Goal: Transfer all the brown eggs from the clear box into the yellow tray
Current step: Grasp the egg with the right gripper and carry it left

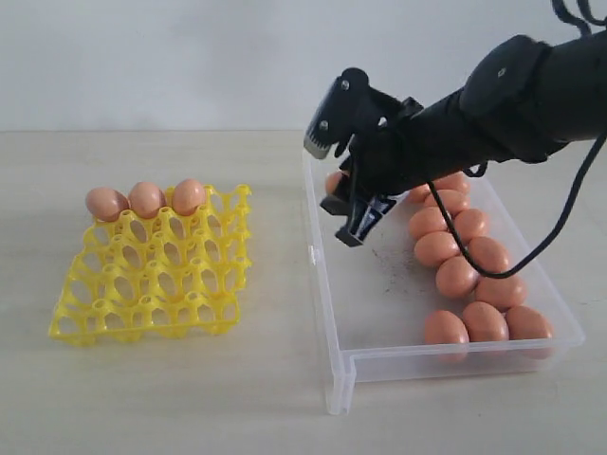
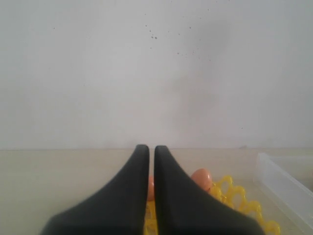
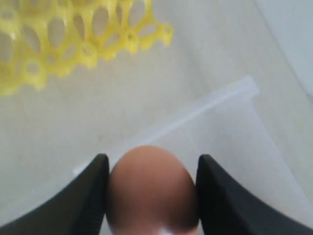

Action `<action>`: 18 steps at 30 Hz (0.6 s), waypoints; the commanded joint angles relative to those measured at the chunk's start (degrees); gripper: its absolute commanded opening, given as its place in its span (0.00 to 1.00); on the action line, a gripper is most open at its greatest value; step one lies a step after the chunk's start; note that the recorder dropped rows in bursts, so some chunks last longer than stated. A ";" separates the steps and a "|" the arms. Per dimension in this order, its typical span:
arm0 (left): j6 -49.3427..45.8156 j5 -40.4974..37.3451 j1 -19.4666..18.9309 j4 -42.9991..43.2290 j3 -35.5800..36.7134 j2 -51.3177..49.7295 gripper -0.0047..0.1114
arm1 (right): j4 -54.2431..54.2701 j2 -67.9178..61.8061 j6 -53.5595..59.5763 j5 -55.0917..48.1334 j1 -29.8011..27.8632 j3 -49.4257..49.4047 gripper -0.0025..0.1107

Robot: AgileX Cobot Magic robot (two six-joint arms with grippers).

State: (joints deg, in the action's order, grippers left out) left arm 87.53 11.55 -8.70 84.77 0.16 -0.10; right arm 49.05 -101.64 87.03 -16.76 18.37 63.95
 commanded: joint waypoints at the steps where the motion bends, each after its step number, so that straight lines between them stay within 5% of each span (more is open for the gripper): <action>1: -0.16 0.27 0.29 0.28 -0.16 0.10 0.07 | 41.24 0.77 32.21 -7.72 -0.12 0.01 0.02; 3: -0.16 0.27 0.29 0.28 -0.16 0.10 0.07 | 50.44 -0.26 34.99 -15.19 -0.12 0.43 0.02; 14: -0.16 0.27 0.29 0.28 -0.16 0.10 0.07 | 50.90 -5.13 34.03 -20.49 -0.12 3.78 0.02; 18: -0.38 0.27 0.29 0.29 -0.16 0.10 0.07 | 50.90 -5.13 26.48 -29.97 -0.12 4.09 0.02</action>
State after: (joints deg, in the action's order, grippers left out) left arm 87.53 11.64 -8.70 84.77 0.16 -0.10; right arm 99.47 -106.82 116.96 -39.69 18.37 67.57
